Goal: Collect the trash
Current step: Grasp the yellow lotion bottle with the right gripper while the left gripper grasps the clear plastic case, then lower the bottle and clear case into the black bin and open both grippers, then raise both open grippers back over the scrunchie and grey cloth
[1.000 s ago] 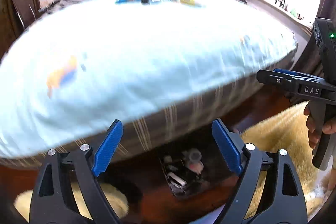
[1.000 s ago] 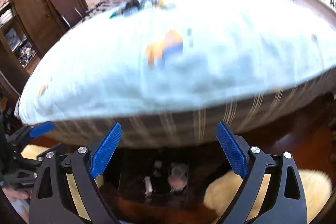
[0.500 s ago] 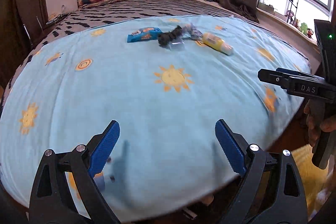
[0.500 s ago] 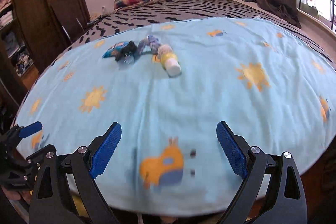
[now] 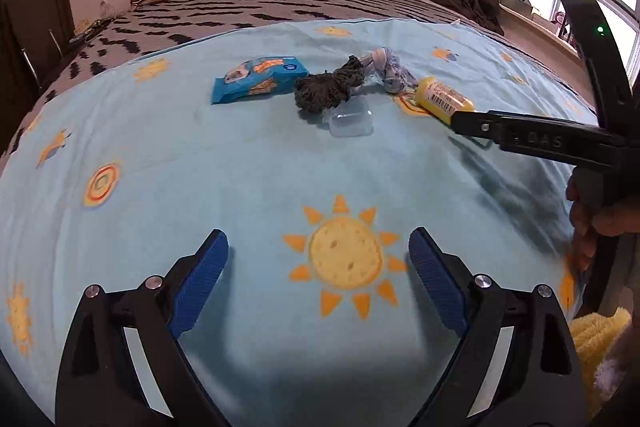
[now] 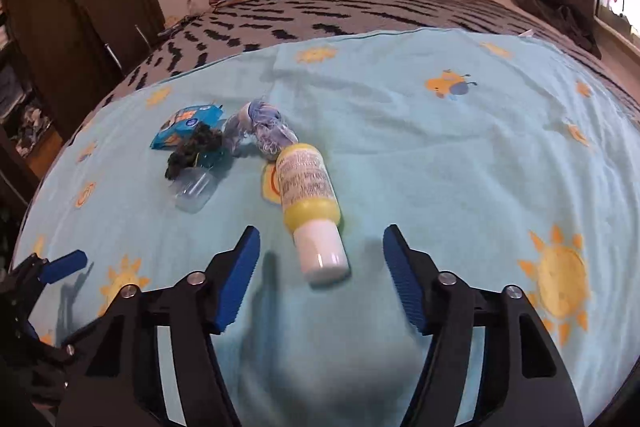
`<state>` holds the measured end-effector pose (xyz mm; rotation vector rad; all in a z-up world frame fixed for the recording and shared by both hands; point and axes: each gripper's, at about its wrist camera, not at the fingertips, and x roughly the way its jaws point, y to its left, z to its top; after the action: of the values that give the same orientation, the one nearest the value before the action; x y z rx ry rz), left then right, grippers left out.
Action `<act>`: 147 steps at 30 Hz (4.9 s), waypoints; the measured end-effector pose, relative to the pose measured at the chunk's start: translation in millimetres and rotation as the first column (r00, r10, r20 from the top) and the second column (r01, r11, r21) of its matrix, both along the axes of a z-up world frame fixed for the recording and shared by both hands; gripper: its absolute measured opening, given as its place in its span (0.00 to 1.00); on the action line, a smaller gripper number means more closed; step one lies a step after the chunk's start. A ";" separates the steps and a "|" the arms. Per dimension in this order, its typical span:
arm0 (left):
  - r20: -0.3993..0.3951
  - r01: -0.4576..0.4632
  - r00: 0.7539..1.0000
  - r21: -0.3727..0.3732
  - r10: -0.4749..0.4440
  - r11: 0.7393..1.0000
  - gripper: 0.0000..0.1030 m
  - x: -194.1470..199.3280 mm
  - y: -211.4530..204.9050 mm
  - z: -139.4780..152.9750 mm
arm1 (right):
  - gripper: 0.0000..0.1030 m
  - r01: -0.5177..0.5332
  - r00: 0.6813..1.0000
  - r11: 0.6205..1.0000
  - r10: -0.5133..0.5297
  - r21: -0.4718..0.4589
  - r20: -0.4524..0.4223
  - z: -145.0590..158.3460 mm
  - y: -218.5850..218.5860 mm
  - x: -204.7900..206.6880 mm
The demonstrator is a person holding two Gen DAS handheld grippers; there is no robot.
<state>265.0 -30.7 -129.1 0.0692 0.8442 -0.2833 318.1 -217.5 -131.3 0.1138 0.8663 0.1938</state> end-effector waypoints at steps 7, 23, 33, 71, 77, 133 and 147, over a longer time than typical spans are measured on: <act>-0.033 0.037 0.999 -0.018 -0.038 0.999 0.68 39.2 -21.0 -5.2 | 0.31 -0.007 1.000 0.999 0.007 -0.045 -0.006 -2.4 2.5 25.7; -0.048 0.068 0.997 -0.017 -0.068 0.998 0.35 90.8 -47.6 -2.2 | 0.31 -0.025 1.000 0.999 0.026 -0.025 0.008 -0.5 -9.9 26.3; -0.033 0.077 0.996 -0.009 -0.077 0.997 0.35 32.2 -36.6 0.5 | 0.31 -0.028 1.000 0.999 0.028 -0.031 0.013 5.5 -11.5 -21.5; -0.101 0.115 0.988 -0.051 -0.119 0.992 0.35 -230.8 -16.9 -69.7 | 0.31 -0.106 0.985 0.993 0.113 0.059 -0.130 -76.9 26.6 -274.1; -0.165 0.094 0.981 -0.034 -0.099 0.995 0.35 -228.6 -16.5 -107.5 | 0.31 -0.080 0.977 0.995 0.091 0.066 -0.191 -109.4 23.8 -275.9; 0.039 0.013 0.999 0.006 -0.014 1.000 0.92 -191.5 16.9 -2.0 | 0.96 0.013 0.997 1.000 -0.012 -0.014 0.078 10.3 -14.7 -213.6; 0.091 -0.048 0.995 0.004 0.048 0.999 0.92 -95.0 33.1 30.9 | 0.96 0.005 0.995 1.000 -0.004 -0.011 0.095 38.3 -0.9 -106.2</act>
<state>170.0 2.4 -98.2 0.0670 0.7548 -0.2308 211.9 -218.4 -93.0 0.0948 0.7720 0.1888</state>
